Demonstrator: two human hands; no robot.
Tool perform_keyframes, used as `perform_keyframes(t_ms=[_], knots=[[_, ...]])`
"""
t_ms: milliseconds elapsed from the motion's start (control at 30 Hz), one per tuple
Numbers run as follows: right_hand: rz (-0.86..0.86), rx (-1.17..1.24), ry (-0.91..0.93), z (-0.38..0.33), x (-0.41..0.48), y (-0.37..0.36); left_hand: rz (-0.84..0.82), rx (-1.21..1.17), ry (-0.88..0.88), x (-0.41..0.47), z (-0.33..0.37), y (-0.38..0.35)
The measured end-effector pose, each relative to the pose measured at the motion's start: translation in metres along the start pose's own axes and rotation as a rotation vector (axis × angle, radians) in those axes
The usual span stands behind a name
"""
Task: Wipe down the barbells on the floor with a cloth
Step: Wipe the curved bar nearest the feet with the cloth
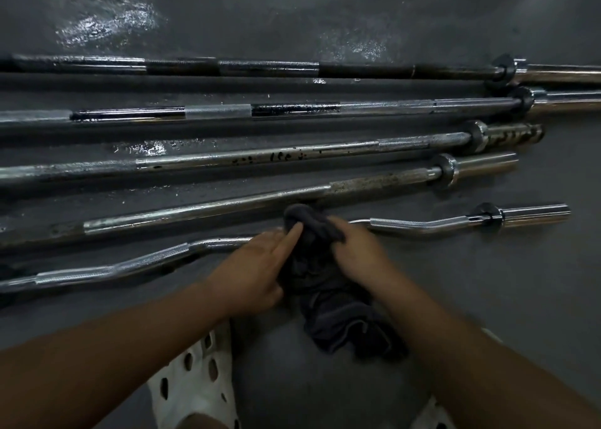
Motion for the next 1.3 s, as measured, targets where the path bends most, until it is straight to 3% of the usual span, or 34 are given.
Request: perform_keyframes(t_ms=[67,133,300,367,433,500,600,667,767,800,933,1000,1100,1233,1300], knots=[[0.214,-0.185,-0.178,0.026,0.007,0.042,0.001,0.045,-0.025,-0.001,0.002,-0.001],[0.385,-0.387,-0.152,0.013,-0.014,0.045,-0.03,0.089,-0.042,-0.001,0.004,-0.007],[0.101,-0.277,0.379,-0.03,-0.053,-0.016,-0.059,0.079,-0.092,-0.001,0.003,-0.008],[0.286,-0.261,0.297,-0.01,-0.032,0.02,-0.082,0.087,-0.089,-0.003,0.0,-0.01],[0.459,-0.218,0.046,0.012,-0.014,0.05,-0.07,0.085,-0.078,-0.004,-0.003,-0.013],[0.4,-0.202,0.026,-0.012,-0.019,0.029,-0.06,0.082,-0.087,-0.003,-0.002,-0.013],[0.161,-0.238,0.317,-0.06,-0.048,-0.023,-0.007,0.057,-0.125,-0.002,0.002,-0.004],[0.194,-0.312,0.317,-0.048,-0.035,-0.001,-0.007,0.073,-0.131,-0.002,0.002,-0.004],[0.393,-0.359,-0.031,-0.004,-0.005,0.047,-0.029,0.072,-0.089,-0.004,-0.002,-0.01],[0.42,-0.372,-0.031,-0.009,-0.009,0.042,-0.03,0.068,-0.085,-0.004,-0.001,-0.012],[0.229,-0.412,0.363,-0.06,-0.048,-0.025,0.002,0.02,-0.107,-0.001,0.0,-0.009],[0.277,-0.49,0.32,-0.042,-0.032,-0.001,-0.014,0.039,-0.108,-0.002,-0.002,-0.01],[0.498,-0.552,0.049,-0.013,-0.015,0.033,-0.027,0.052,-0.091,-0.005,-0.005,-0.013],[0.269,-0.506,0.344,-0.056,-0.047,-0.028,0.016,0.009,-0.12,0.0,-0.001,-0.007],[0.243,-0.473,0.313,-0.048,-0.036,-0.005,0.022,0.03,-0.13,0.0,0.0,-0.005]])
Point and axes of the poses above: each hand's wrist, its own x-axis towards the middle knuckle, its own y-axis out of the back of the hand, z = x × y, the point moved 8 cm from there along x, towards the middle knuckle, and after that the axes turned 14 degrees about -y, right-handed, at the moved point
